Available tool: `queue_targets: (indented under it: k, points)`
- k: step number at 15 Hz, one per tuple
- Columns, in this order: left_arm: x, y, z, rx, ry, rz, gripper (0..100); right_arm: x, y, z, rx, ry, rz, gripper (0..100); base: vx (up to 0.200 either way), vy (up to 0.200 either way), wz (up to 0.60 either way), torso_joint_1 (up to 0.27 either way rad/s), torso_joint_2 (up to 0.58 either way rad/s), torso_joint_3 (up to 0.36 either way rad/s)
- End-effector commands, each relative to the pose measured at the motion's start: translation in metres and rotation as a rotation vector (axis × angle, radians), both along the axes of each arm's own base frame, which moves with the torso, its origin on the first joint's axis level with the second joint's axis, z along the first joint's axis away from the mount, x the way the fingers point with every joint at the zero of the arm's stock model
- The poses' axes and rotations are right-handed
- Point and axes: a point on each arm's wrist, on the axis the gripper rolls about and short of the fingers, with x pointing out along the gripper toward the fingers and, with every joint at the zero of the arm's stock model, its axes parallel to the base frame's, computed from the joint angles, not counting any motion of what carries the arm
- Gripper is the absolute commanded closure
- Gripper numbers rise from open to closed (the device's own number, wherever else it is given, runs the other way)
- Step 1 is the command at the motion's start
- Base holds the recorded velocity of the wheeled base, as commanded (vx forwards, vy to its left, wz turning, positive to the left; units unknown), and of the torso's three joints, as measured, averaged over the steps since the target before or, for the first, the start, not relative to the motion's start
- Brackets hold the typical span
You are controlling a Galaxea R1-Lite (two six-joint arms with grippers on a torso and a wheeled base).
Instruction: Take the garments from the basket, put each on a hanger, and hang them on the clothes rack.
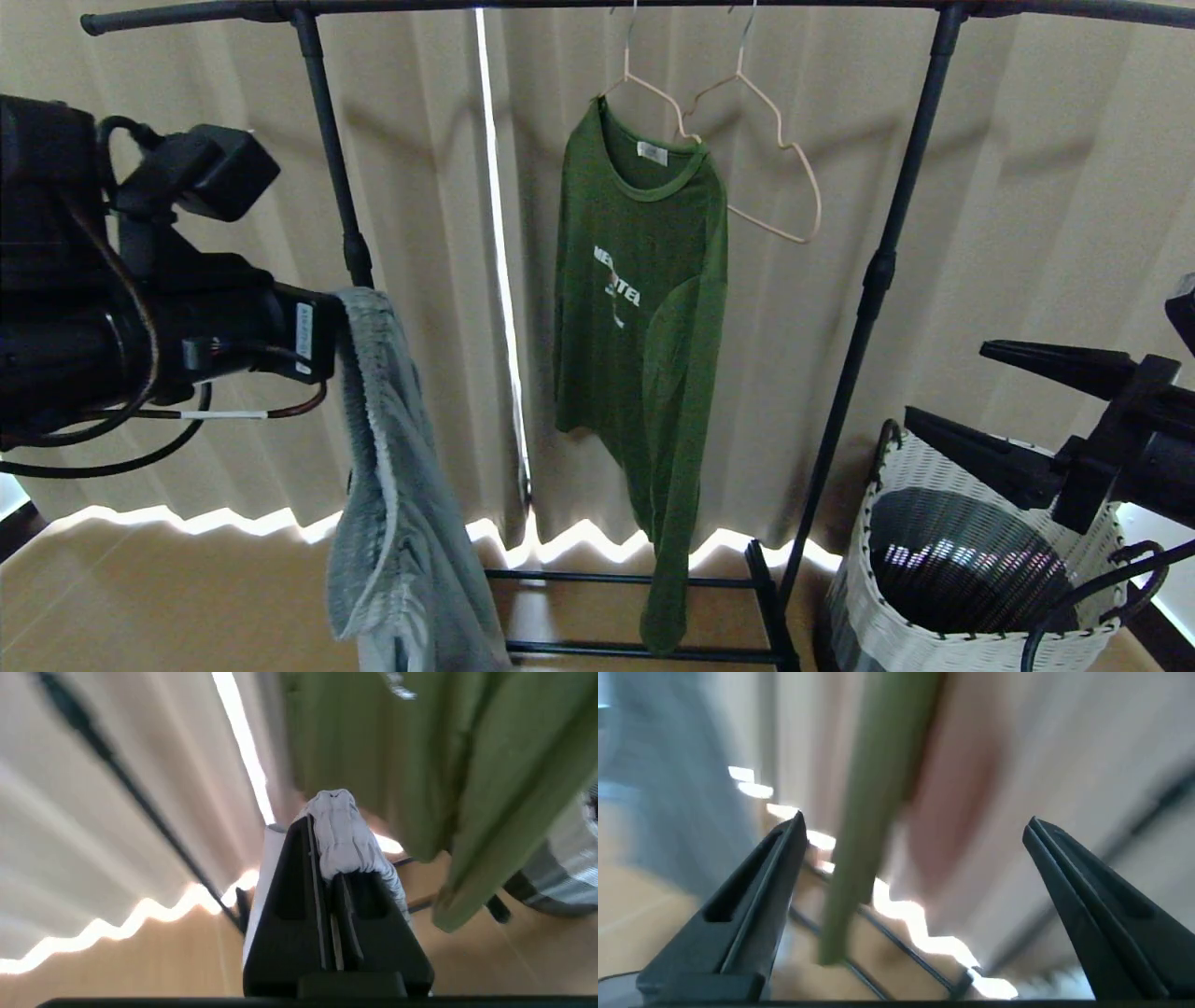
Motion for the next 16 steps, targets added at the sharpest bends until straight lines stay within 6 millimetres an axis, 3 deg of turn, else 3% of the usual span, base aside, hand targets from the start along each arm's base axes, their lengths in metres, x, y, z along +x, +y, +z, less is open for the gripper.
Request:
queue_targets:
  k: [1,5,8,12,16]
  points:
    - [-0.02,0.021,0.004,-0.009,-0.032,0.067,100,0.002,-0.013,-0.015,-0.069,0.017,-0.118,0,0.0,0.0,0.0,0.0,0.0,0.0]
    - [-0.064,0.063,-0.015,-0.005,-0.034,0.243,100,-0.011,-0.027,-0.041,-0.086,-0.056,-0.2,0,0.0,0.0,0.0,0.0,0.0,0.0]
    - [-0.105,0.082,-0.031,-0.003,-0.056,0.379,100,-0.018,-0.036,-0.053,-0.083,-0.081,-0.272,0,0.0,0.0,0.0,0.0,0.0,0.0]
    - [-0.147,0.083,-0.056,-0.005,-0.088,0.429,100,-0.02,-0.044,-0.058,-0.087,-0.06,-0.339,0,0.0,0.0,0.0,0.0,0.0,0.0]
    - [-0.162,0.079,-0.067,-0.056,-0.105,0.404,100,-0.031,-0.048,-0.069,-0.093,-0.024,-0.398,0,0.0,0.0,0.0,0.0,0.0,0.0]
